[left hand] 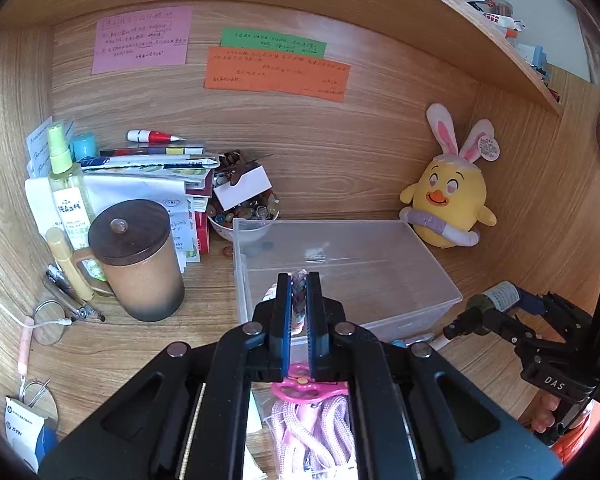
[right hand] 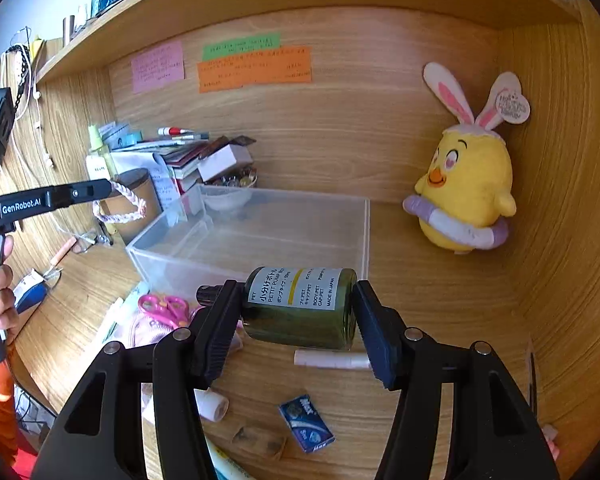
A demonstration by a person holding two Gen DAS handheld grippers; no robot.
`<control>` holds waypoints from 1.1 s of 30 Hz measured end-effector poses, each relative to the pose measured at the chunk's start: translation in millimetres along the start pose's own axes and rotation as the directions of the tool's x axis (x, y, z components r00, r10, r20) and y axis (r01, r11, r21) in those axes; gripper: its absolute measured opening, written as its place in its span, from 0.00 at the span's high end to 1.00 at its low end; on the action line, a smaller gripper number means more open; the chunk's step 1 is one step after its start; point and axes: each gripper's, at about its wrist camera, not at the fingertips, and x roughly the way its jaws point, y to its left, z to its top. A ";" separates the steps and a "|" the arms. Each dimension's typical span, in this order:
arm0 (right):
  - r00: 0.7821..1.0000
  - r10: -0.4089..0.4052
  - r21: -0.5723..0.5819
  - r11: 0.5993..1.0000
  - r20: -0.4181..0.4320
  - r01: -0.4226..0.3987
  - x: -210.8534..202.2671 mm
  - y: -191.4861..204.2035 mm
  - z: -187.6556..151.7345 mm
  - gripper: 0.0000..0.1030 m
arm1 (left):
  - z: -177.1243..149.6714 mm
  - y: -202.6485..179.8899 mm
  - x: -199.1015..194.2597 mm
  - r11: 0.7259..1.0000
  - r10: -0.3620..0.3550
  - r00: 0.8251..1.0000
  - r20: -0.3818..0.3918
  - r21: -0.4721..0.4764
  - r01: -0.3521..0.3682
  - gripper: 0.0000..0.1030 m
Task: Organize objects
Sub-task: 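Carry the bracelet and bottle into the clear box and open both grippers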
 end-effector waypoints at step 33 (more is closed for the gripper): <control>0.957 0.080 -0.112 0.987 -0.278 -0.115 148.9 9.0 27.9 0.47 | -10.6 -9.2 112.7 0.999 0.013 0.971 -0.240 0.053 0.000 0.94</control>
